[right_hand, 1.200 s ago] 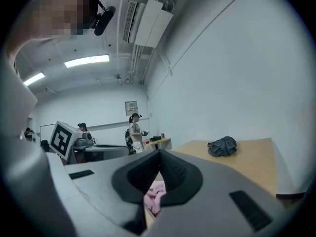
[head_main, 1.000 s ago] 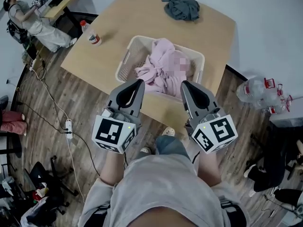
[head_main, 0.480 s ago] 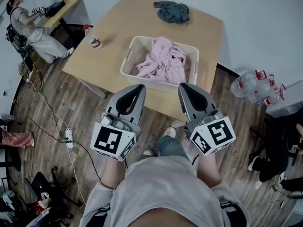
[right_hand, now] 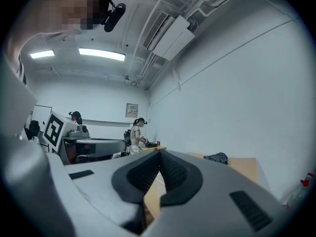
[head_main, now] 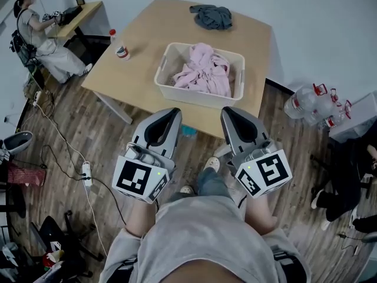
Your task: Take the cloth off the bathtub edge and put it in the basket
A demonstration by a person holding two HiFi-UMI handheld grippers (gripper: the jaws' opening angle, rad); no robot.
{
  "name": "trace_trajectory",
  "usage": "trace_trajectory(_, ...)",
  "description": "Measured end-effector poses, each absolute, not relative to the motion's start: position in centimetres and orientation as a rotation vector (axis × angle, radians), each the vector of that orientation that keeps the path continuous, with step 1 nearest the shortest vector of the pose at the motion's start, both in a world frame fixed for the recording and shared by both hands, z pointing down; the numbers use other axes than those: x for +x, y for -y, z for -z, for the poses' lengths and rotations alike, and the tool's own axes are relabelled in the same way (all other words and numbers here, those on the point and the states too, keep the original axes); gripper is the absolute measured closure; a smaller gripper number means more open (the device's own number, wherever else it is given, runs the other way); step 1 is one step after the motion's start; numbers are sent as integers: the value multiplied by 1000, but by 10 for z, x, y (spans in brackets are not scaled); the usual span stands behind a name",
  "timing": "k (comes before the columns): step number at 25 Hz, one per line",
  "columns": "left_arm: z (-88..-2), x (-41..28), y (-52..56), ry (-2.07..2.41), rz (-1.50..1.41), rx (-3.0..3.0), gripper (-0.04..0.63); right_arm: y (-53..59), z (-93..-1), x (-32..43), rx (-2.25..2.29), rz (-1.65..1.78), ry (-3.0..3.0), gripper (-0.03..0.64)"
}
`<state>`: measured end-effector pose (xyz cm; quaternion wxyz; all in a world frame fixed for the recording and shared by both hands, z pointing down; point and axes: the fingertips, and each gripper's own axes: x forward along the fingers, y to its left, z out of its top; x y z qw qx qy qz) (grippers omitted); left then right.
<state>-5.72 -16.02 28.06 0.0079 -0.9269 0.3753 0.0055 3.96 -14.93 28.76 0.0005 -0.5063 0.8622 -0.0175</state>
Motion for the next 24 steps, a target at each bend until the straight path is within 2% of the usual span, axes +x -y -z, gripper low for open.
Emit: trace_trajectory(24,-271,-84,103,-1135,-112,-2912,583,91,-281,7,-1585,-8,-2722,611)
